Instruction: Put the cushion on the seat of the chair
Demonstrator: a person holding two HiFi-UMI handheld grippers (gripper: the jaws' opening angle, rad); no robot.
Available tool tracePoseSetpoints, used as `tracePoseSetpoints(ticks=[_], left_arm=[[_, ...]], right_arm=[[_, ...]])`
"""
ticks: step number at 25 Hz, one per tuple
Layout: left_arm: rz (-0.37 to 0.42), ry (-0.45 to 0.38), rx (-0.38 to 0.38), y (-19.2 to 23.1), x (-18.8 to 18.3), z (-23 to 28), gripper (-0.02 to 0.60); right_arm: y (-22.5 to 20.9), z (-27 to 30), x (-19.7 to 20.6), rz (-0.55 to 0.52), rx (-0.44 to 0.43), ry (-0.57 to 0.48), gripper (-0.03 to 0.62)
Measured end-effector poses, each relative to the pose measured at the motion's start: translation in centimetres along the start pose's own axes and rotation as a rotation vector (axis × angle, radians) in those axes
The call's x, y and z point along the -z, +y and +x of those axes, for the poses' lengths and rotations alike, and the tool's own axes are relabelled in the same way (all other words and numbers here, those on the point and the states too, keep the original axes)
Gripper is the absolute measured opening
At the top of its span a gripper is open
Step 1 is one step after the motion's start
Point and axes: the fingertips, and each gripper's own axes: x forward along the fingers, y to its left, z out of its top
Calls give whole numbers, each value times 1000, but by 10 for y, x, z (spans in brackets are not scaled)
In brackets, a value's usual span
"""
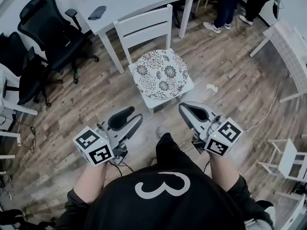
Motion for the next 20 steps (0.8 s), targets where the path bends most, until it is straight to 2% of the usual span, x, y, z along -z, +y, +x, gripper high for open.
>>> tracePoseSetpoints(ticks=[2, 3, 5, 9, 12, 15, 20], left_arm=[[18, -30, 12, -26, -8, -16, 43], [25, -38, 26, -38, -11, -22, 30], [60, -35, 35, -59, -15, -31, 15], [174, -18, -31, -79, -23, -48, 14], [201, -32, -17, -95, -31, -57, 14], [250, -37, -54, -102, -36, -64, 14], [160, -88, -66, -105, -45, -70, 14]], right_arm=[[30, -7, -4, 2, -50, 6, 9], [42, -11, -4, 1, -72, 14, 9], [62, -16, -4, 1, -113, 36, 9], [92, -23, -9, 43, -205, 68, 9], [106, -29, -24, 35, -223, 55, 8], [116, -33, -33, 20, -230, 36, 8], [123, -41, -39, 2, -217, 19, 8]])
